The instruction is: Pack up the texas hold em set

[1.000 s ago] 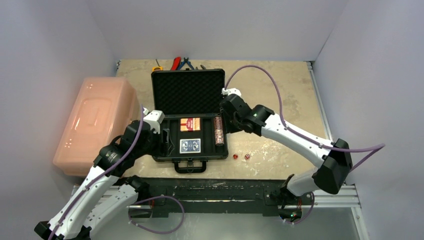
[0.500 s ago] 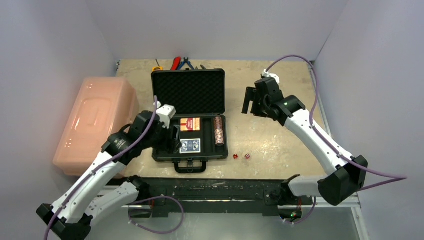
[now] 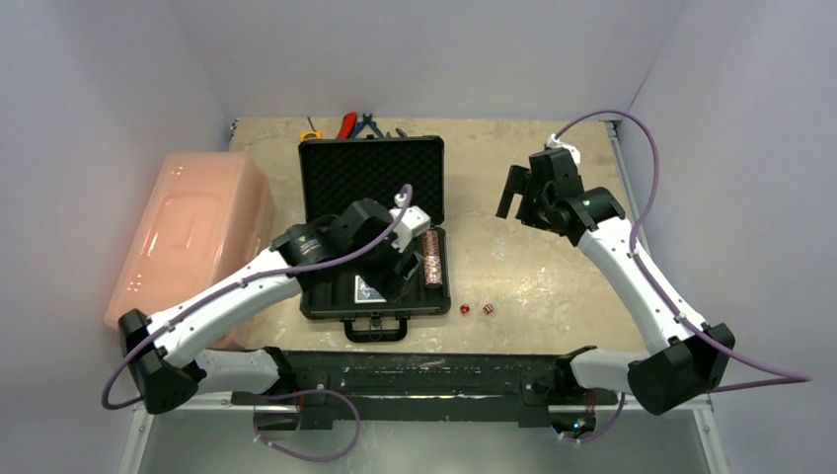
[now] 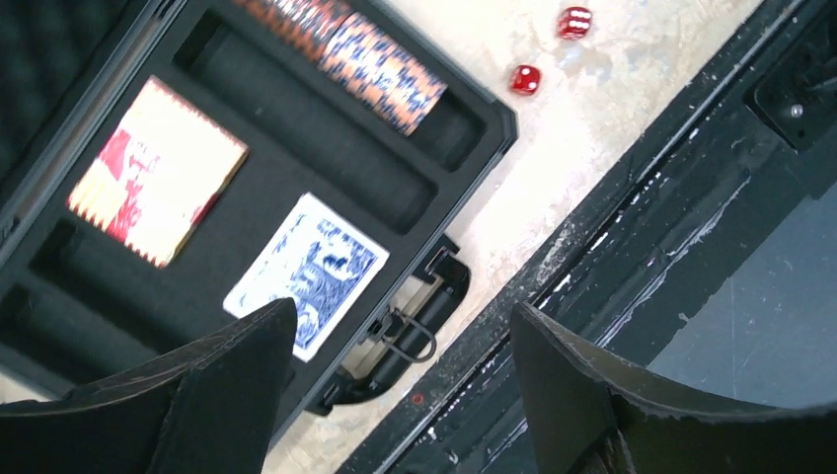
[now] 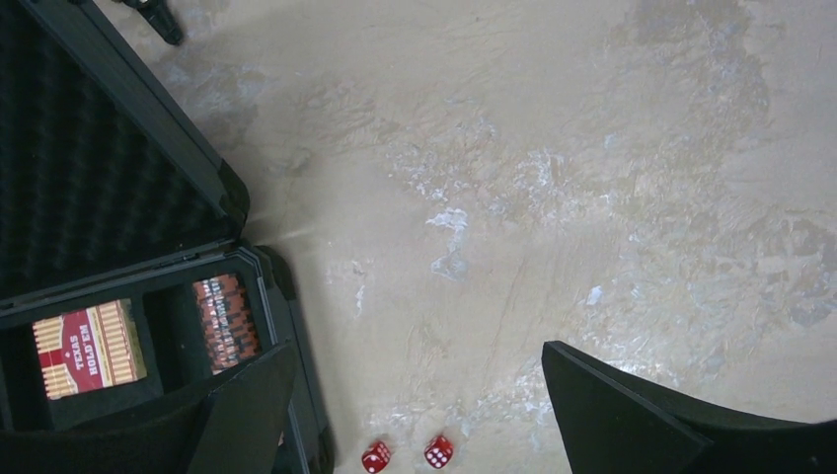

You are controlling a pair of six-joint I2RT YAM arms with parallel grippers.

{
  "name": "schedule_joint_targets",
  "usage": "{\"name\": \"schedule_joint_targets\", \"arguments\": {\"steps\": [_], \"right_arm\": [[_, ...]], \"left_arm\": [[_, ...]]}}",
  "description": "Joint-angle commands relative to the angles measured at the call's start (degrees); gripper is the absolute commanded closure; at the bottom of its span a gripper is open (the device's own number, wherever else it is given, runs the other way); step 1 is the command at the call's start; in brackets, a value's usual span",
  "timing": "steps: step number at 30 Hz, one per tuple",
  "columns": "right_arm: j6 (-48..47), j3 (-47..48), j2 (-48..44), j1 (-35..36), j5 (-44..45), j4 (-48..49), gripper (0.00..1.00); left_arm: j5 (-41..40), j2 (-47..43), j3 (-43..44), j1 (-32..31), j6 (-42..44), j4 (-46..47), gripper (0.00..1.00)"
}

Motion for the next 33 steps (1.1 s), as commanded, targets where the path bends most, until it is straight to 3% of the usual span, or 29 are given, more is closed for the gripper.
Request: {"name": "schedule_joint_targets", "arguments": {"steps": [1,8,15,33], "right_arm": [[0.90,3.66,-0.61,-0.84,2.55,-1.70,0.01],[3.45,7.86,-1.03,-2.49,9.68,-4.32,0.01],[5.86,18.50,-1.28,-3.06,19.63,-6.14,0.01],[-3.31,30.37,-0.95,-3.06,13.00,-2.55,0.01]], "left_arm": [[-1.20,5.50,6.64,-4.46,5.59,1.96,0.21],[-1.36,13.91,11.38,-8.57,9.10,2.64,0.21],[-0.59,20.28,13.11,-10.73,10.82,5.90,0.21],[-0.40,46.20,32.59,-14.43,15.39,-1.67,0.29]]}}
